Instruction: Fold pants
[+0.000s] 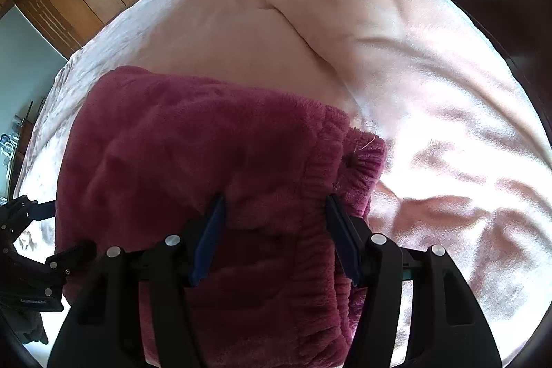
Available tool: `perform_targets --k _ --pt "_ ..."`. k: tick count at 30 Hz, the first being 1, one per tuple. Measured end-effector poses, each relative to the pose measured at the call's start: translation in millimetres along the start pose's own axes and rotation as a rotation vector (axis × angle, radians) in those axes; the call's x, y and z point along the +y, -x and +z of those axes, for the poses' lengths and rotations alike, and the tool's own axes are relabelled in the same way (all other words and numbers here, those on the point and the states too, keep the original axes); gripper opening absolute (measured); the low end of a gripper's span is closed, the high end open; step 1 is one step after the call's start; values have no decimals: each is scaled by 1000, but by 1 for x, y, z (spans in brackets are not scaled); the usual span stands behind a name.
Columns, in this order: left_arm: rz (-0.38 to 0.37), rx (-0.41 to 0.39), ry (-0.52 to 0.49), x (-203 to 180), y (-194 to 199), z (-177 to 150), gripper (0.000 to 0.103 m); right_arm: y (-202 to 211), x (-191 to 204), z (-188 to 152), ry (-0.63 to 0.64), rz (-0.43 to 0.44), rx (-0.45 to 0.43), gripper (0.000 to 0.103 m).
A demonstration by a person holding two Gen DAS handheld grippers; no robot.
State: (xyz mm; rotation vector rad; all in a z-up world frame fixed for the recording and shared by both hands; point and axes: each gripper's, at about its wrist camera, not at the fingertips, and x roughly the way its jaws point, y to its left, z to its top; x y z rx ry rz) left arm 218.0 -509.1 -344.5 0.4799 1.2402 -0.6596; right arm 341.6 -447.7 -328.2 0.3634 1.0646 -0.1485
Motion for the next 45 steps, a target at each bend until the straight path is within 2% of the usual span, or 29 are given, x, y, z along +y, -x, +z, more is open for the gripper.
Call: perform_targets --k 7,14,17,20,24,27,33,38,42,45 --pt "21 -9 -1 -1 11 0 86 32 9 -7 -9 -11 -62 61" --pt "24 -66 -52 -13 42 0 86 90 28 -44 1 -65 -157 61" --pt "26 -97 -84 -19 58 -1 86 109 32 -64 -17 -87 -187 78" --pt "31 -129 -106 -24 74 -4 91 131 35 -84 -44 -108 -217 82" --pt "-7 -188 -124 -30 99 -11 97 155 45 -102 -70 -122 -236 86" --pt "-23 -221 -138 -34 113 -17 98 171 55 -114 -67 -138 -261 95" --pt "-16 -325 -151 -38 154 -32 98 197 79 -129 -33 -191 -291 97" --pt "24 -406 -117 -35 190 -42 98 217 91 -132 -26 -202 -326 98" --pt "147 -419 -58 -31 208 -43 98 232 103 -133 1 -207 -358 99" --pt "219 -439 -61 -31 219 -45 98 239 109 -133 17 -202 -372 100"
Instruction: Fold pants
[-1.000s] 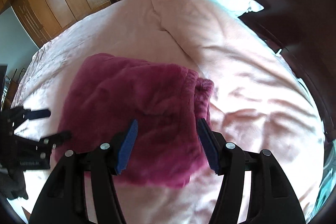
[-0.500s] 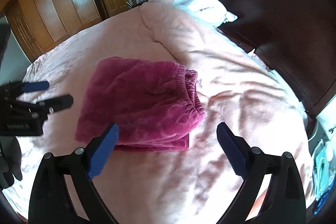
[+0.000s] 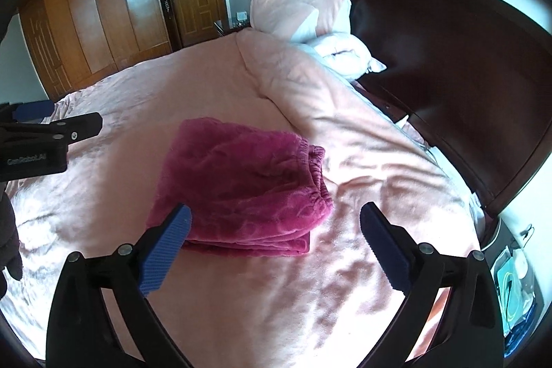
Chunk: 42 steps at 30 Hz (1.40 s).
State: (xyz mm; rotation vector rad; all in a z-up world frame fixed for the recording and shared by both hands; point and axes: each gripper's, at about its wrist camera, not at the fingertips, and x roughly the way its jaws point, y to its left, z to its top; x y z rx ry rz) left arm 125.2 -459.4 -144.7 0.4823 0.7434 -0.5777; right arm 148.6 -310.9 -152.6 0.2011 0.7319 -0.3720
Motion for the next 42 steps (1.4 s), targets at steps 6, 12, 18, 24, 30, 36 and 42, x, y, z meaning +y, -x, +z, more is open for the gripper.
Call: perform_targets --k 6,12,18,24,30,36,42 --pt "-19 17 -32 -4 11 0 98 2 4 1 13 3 -4 100" --pt "-77 92 -22 -8 -3 -8 98 -3 4 -1 25 -2 9 100" --pt "-78 134 -21 -11 -18 -12 98 -13 1 -1 20 -8 25 100" --pt "-79 159 -24 -14 -32 -13 98 -24 -3 2 17 -6 36 100" --pt "-83 151 -26 -15 -42 -13 98 -35 -6 4 10 -10 54 100" --pt "-90 160 -25 -12 -50 -15 98 -43 -6 5 3 -10 71 100" --pt "-85 202 0 -3 -59 -21 98 -47 0 4 1 -11 85 100"
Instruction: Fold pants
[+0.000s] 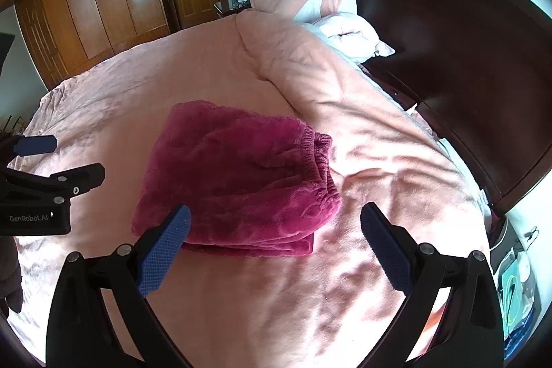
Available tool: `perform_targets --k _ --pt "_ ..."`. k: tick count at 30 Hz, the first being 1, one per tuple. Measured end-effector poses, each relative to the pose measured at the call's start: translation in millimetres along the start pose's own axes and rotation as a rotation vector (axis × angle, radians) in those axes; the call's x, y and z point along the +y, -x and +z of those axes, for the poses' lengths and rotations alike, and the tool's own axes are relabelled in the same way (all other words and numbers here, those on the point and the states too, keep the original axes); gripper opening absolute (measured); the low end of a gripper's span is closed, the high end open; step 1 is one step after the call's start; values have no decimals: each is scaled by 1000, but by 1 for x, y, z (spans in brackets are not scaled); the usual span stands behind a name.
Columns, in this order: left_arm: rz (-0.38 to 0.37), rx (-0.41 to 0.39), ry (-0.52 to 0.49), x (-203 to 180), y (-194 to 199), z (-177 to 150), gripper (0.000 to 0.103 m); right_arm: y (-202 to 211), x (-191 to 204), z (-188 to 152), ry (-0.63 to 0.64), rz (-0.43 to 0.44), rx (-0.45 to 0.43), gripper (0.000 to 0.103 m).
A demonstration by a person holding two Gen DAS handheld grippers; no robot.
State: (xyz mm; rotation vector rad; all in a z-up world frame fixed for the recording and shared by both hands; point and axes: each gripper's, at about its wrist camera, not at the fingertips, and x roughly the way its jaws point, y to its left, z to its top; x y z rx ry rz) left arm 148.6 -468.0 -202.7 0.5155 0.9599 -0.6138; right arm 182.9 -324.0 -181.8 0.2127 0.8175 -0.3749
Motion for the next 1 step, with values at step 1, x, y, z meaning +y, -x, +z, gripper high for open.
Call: perform_targets --k 1 --pt "2 4 1 2 -1 -1 98 0 1 -1 -2 -1 3 100"
